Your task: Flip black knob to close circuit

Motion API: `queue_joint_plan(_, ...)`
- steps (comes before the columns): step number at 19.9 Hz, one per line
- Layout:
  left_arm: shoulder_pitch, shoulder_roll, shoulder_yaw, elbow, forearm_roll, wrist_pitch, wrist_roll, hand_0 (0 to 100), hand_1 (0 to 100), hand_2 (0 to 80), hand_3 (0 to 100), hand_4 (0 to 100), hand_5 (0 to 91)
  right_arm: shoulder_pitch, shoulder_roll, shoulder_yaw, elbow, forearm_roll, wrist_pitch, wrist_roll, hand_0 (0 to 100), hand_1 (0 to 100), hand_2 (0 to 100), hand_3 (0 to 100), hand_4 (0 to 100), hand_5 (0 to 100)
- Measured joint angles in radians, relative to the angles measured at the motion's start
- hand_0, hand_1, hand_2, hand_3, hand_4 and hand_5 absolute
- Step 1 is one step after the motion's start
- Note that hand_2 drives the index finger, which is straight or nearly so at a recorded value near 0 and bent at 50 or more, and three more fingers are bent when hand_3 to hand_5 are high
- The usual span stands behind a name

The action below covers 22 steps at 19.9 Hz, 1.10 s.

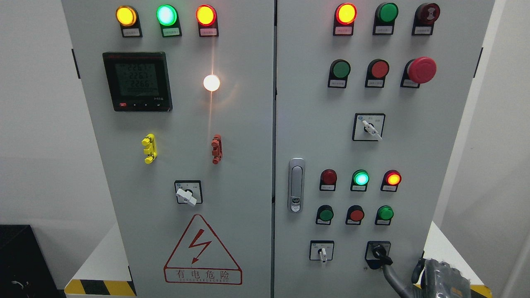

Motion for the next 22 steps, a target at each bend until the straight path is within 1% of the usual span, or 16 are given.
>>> queue_joint_plan(6,0.000,0.000,0.000,0.000,0.000,0.000,0.000,12,56,0.0,0,0,0.0,0.004,-0.001,0.013,-0.004,-0.001,-0.002,0.001,0,7,78,97,90,100)
queue_joint_plan(12,0.000,0.000,0.000,0.000,0.000,0.000,0.000,12,56,0.0,0,0,0.0,0.009,-0.004,0.032,-0.006,-0.001,-0.002,-0.023,0,7,78,97,90,100)
queue_joint_plan(22,0.000,0.000,0.000,0.000,0.000,0.000,0.000,12,56,0.0,0,0,0.0,0.031,-0.010,0.075,-0.010,-0.001,-0.003,-0.040,0,8,78,97,90,100)
